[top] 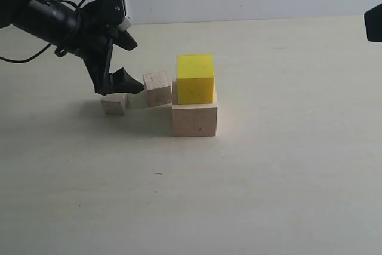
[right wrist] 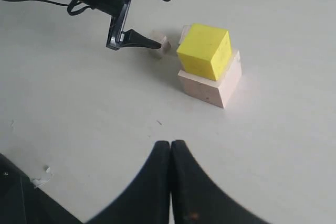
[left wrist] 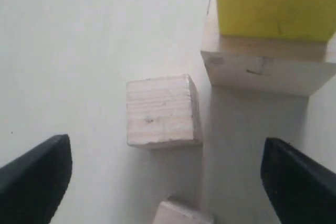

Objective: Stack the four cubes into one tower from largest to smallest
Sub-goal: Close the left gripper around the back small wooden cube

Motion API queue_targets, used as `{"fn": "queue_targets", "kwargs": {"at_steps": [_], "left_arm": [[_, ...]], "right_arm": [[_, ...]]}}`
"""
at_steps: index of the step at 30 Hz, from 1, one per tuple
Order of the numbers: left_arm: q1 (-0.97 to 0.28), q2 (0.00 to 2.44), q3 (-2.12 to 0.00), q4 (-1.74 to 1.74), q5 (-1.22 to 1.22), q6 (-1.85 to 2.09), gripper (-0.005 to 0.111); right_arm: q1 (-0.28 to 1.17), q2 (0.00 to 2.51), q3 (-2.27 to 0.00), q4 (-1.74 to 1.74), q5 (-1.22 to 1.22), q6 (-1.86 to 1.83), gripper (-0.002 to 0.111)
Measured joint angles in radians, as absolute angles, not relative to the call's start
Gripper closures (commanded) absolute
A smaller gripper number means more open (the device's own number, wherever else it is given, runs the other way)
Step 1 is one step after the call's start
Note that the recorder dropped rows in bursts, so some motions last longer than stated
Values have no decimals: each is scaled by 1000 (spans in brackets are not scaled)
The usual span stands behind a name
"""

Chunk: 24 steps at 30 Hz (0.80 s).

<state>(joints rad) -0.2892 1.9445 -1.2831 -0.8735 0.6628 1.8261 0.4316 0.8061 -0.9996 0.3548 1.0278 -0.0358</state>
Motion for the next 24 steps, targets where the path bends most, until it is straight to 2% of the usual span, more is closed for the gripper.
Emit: {"fn": "queue_targets", "kwargs": {"at_steps": [13,24], "left_arm": [[-289,2031,-1283,-1095,630,2074,14],[-289,2096,-1283,-1166,574,2097,14]], "right_arm": [[432,806,-1000,355,1028,-22,108],[432,806,-1000,355,1028,-8,108]]}}
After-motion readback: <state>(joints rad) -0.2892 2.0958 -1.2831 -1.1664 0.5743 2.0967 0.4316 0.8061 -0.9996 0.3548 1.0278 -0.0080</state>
